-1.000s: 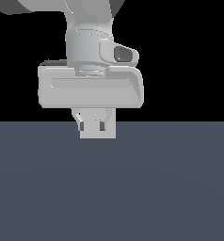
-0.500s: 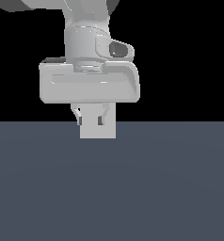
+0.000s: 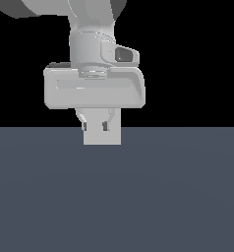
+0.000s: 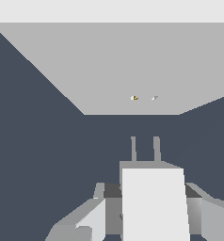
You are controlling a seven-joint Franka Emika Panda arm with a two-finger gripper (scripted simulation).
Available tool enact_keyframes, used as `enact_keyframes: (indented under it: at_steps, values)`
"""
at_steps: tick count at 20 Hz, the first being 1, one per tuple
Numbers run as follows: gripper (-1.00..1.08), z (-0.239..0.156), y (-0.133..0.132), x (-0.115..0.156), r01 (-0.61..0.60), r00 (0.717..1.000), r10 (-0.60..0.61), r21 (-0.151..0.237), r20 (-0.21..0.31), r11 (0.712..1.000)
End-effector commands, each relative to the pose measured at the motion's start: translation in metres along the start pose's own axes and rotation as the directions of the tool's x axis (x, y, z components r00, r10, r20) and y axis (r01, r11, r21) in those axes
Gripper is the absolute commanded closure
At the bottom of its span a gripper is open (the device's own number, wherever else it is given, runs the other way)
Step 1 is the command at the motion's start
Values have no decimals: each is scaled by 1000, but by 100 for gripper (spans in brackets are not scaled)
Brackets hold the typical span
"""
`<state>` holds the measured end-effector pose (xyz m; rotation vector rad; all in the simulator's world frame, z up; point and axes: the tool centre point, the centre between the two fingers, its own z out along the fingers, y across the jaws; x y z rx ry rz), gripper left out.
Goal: Plug the charger into the wall socket.
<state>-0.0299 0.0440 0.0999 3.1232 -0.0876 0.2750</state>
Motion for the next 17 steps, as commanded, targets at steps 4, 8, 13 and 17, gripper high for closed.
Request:
enact_keyframes:
  at_steps: [4,8,13,17]
  values:
    - [108,3,0,19,-1,1000,1,0,0,1000]
    - [108,6,1,32,-1,1000,1,0,0,1000]
    - [108,7,1,41,-1,1000,1,0,0,1000]
    - [108,7,0,41,-1,1000,1,0,0,1000]
